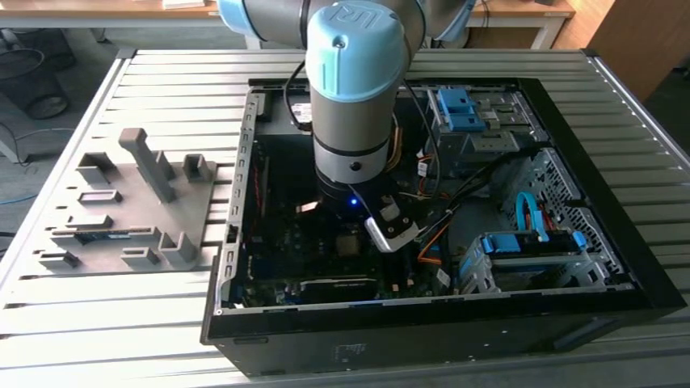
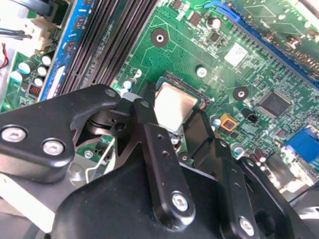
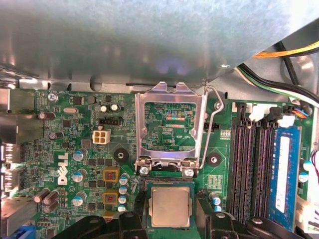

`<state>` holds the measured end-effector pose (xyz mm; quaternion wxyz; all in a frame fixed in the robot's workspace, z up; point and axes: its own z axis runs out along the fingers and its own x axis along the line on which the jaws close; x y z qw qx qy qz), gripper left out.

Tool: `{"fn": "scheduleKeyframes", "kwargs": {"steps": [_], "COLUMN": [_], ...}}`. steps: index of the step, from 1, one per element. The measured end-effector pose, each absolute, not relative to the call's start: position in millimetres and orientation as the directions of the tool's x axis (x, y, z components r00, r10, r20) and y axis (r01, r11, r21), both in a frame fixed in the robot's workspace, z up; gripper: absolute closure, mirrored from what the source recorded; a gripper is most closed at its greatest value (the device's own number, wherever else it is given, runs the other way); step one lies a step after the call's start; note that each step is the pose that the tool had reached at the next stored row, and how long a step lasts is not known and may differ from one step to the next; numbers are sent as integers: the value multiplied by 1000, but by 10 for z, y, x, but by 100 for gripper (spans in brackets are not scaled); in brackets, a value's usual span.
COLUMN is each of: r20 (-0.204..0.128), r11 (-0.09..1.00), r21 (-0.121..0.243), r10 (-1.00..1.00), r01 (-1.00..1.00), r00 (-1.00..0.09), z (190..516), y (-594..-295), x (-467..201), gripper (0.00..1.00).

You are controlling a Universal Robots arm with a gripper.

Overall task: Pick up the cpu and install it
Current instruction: 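Place the cpu into insertion slot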

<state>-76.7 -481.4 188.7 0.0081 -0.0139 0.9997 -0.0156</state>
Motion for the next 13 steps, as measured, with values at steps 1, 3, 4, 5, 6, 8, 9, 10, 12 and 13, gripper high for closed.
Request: {"fn": "scheduleKeyframes", "kwargs": {"steps": [1, 3, 4, 5, 6, 8, 9, 10, 12, 13], "r20": [-16, -16, -16, -16, -16, -16, -16, -16, -16, -16], "r11": [999, 999, 999, 999, 999, 999, 999, 999, 999, 999], "r21": [-31, -32, -32, -32, -31, -31, -31, -31, -32, -32], "r10": [-28, -29, -29, -29, -29, -29, -29, -29, -29, -29], "r01": [-28, -28, -28, -28, -28, -28, -28, -28, -28, -28], "r00": [-999, -999, -999, -999, -999, -999, -999, -999, -999, -999], "z": [1883, 1879, 1878, 1877, 1876, 1876, 1876, 1876, 1876, 1876], "y": [-4814, -4814, -4814, -4814, -4814, -4814, -4814, -4814, -4814, -4814], "x": [-768, -768, -768, -767, -767, -767, -767, -767, -768, -768], "gripper": [50, 50, 50, 50, 50, 50, 50, 50, 51, 53]}}
